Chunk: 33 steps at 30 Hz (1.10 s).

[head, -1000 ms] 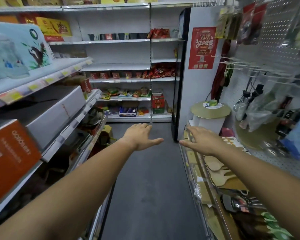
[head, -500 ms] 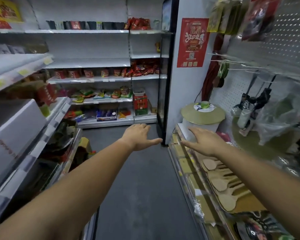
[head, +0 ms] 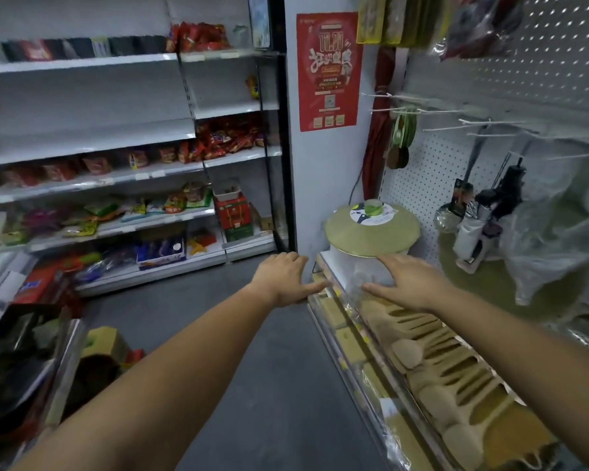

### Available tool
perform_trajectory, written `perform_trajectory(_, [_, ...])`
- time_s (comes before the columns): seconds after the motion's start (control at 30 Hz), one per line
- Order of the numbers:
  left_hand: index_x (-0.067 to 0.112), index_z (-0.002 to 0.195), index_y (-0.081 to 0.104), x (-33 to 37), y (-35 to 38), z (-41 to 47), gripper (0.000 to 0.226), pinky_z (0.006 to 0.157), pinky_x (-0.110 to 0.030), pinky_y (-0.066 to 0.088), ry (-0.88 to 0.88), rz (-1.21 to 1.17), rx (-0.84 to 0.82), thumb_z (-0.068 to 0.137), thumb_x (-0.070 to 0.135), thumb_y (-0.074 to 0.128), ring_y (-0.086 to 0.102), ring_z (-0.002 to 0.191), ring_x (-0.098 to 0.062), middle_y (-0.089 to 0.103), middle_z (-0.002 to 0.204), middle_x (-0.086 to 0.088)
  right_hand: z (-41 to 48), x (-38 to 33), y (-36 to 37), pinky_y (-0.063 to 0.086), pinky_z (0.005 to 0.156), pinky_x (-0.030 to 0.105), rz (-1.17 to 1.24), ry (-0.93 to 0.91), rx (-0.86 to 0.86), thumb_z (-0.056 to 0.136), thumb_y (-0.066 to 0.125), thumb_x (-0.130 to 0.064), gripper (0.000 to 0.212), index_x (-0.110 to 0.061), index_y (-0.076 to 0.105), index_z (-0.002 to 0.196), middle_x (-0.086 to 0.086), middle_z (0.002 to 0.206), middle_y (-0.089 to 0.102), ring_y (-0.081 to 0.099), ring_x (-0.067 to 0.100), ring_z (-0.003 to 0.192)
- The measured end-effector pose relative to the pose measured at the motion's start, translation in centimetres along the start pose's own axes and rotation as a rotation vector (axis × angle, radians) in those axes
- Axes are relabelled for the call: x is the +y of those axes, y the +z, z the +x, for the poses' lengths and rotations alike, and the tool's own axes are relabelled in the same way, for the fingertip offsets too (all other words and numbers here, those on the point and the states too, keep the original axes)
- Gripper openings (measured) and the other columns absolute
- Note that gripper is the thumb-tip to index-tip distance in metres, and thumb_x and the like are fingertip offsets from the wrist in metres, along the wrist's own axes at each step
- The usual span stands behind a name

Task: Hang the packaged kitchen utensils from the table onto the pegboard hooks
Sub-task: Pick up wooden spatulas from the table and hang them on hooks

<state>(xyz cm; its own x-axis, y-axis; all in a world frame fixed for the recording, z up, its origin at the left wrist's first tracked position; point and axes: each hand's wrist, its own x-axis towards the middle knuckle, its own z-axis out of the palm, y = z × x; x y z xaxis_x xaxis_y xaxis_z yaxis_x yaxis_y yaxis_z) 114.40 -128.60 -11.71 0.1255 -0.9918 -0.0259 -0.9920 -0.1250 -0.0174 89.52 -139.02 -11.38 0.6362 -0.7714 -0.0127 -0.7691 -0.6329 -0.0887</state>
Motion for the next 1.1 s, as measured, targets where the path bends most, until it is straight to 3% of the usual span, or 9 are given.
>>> perform_trajectory(0.1, [0.016,0.140,0.046,-0.3,0.0,4.4,0.090,0.106,-0.040,0.038,0.027,0.007,-0.020,0.083,0.083,0.029,0.048,0.127,-0.026,0.052,0.139,-0.007,3.6,1.7,0.1,0.040,0.108,0.042,0.015,0.017,-0.043,0.065,0.016,-0.100,0.116,-0.023,0.036,0.149,0.002,0.152,0.046,0.045,0.025,0.136])
perform_trajectory(0.27, [0.017,0.136,0.050,-0.7,0.7,11.2,0.087,0.103,-0.039,0.040,0.072,-0.009,-0.043,0.083,0.083,0.030,0.050,0.124,-0.025,0.055,0.136,-0.005,7.8,3.8,0.3,0.033,0.113,0.041,0.033,0.084,-0.067,0.085,0.039,-0.082,0.094,-0.019,0.032,0.154,0.004,0.158,0.039,0.038,0.025,0.143])
perform_trajectory(0.4, [0.017,0.138,0.048,-0.5,1.7,16.8,0.088,0.106,-0.042,0.040,0.164,-0.023,-0.054,0.083,0.082,0.030,0.050,0.126,-0.025,0.054,0.138,-0.004,10.5,6.5,1.8,0.042,0.103,0.041,0.068,0.187,-0.078,0.066,0.018,-0.101,0.114,-0.025,0.038,0.149,0.002,0.147,0.050,0.049,0.025,0.131])
perform_trajectory(0.47, [0.017,0.141,0.046,-0.3,2.8,19.7,0.090,0.107,-0.042,0.040,0.225,-0.036,-0.071,0.083,0.083,0.029,0.049,0.128,-0.025,0.053,0.140,-0.004,11.5,8.2,2.8,0.043,0.100,0.040,0.087,0.246,-0.085,0.062,0.016,-0.102,0.115,-0.028,0.040,0.146,0.002,0.144,0.052,0.051,0.025,0.128])
perform_trajectory(0.53, [0.016,0.144,0.042,0.1,4.1,22.5,0.088,0.108,-0.041,0.037,0.304,-0.041,-0.084,0.085,0.080,0.032,0.045,0.131,-0.026,0.049,0.144,-0.005,11.8,9.0,3.2,0.042,0.102,0.039,0.100,0.304,-0.085,0.066,0.023,-0.100,0.110,-0.028,0.038,0.149,0.003,0.147,0.050,0.050,0.025,0.131])
perform_trajectory(0.63, [0.016,0.142,0.044,0.9,5.9,26.3,0.083,0.104,-0.039,0.038,0.406,-0.045,-0.099,0.088,0.077,0.034,0.046,0.130,-0.025,0.050,0.143,-0.005,11.9,9.9,4.0,0.037,0.111,0.040,0.118,0.419,-0.087,0.085,0.043,-0.079,0.087,-0.028,0.031,0.154,0.006,0.155,0.043,0.043,0.027,0.139])
perform_trajectory(0.8, [0.015,0.139,0.048,3.2,8.7,32.1,0.100,0.101,-0.037,0.041,0.629,-0.050,-0.143,0.075,0.086,0.020,0.052,0.124,-0.026,0.055,0.137,-0.007,10.2,10.9,7.1,0.027,0.116,0.036,0.201,0.680,-0.144,0.090,0.044,-0.073,0.085,-0.023,0.027,0.156,0.006,0.161,0.034,0.030,0.023,0.147])
perform_trajectory(0.97, [0.015,0.142,0.047,8.4,12.5,34.3,0.108,0.108,-0.037,0.039,0.797,-0.065,-0.226,0.069,0.089,0.018,0.048,0.131,-0.027,0.051,0.144,-0.008,4.5,11.1,9.9,0.031,0.117,0.039,0.306,0.931,-0.186,0.088,0.043,-0.076,0.092,-0.019,0.023,0.158,0.007,0.164,0.026,0.031,0.026,0.148])
perform_trajectory(1.1, [0.017,0.143,0.046,13.3,16.3,33.3,0.092,0.110,-0.037,0.037,0.847,-0.070,-0.294,0.081,0.082,0.032,0.045,0.135,-0.026,0.049,0.147,-0.008,-1.1,12.3,12.6,0.030,0.118,0.039,0.405,1.082,-0.178,0.091,0.047,-0.071,0.090,-0.017,0.023,0.158,0.006,0.164,0.025,0.029,0.025,0.148])
